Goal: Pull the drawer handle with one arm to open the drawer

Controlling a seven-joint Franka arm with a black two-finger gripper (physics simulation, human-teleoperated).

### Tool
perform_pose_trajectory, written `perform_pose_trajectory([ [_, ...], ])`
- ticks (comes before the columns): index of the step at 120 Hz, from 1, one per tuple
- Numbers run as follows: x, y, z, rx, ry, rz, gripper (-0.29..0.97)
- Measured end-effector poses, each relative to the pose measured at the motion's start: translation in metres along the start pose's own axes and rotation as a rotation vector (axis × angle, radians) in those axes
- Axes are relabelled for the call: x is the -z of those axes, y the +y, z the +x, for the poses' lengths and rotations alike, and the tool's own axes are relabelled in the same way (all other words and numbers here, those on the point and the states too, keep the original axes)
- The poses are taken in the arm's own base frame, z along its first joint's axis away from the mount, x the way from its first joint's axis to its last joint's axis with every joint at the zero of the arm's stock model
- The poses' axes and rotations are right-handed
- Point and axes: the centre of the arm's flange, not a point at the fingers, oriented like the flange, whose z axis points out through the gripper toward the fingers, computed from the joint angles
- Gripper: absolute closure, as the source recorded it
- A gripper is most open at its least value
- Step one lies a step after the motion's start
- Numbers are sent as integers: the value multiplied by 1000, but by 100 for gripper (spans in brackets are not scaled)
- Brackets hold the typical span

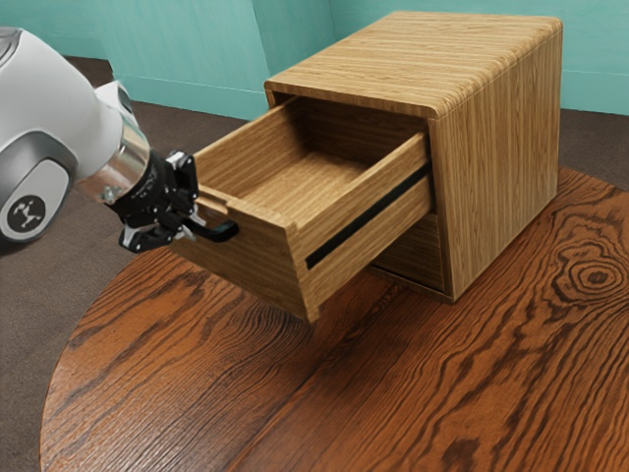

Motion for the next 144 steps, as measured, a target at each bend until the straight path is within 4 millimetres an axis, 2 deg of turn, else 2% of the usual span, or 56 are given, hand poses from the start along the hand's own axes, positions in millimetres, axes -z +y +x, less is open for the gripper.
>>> perform_pose_trajectory([
  [46,10,-14,-1,1,6,-11,76],
  [67,20,-24,-3,-3,10,-28,39],
  [78,30,-30,-4,-5,13,-45,25],
  [82,38,-32,-7,-11,11,-58,21],
  [98,93,-41,-34,-68,-14,-125,11],
  [104,134,-31,-50,-108,-44,-179,8],
  [110,190,-8,-80,-179,-110,-250,7],
  [114,222,9,-108,-239,-169,-285,6],
  [119,258,29,-154,-333,-262,-308,5],
  [124,279,33,-199,-420,-350,-292,4],
  [128,284,30,-225,-467,-395,-257,3],
  [132,274,27,-242,-495,-421,-198,3],
  [137,250,23,-258,-516,-429,-112,2],
  [144,203,20,-282,-542,-415,19,2],
])
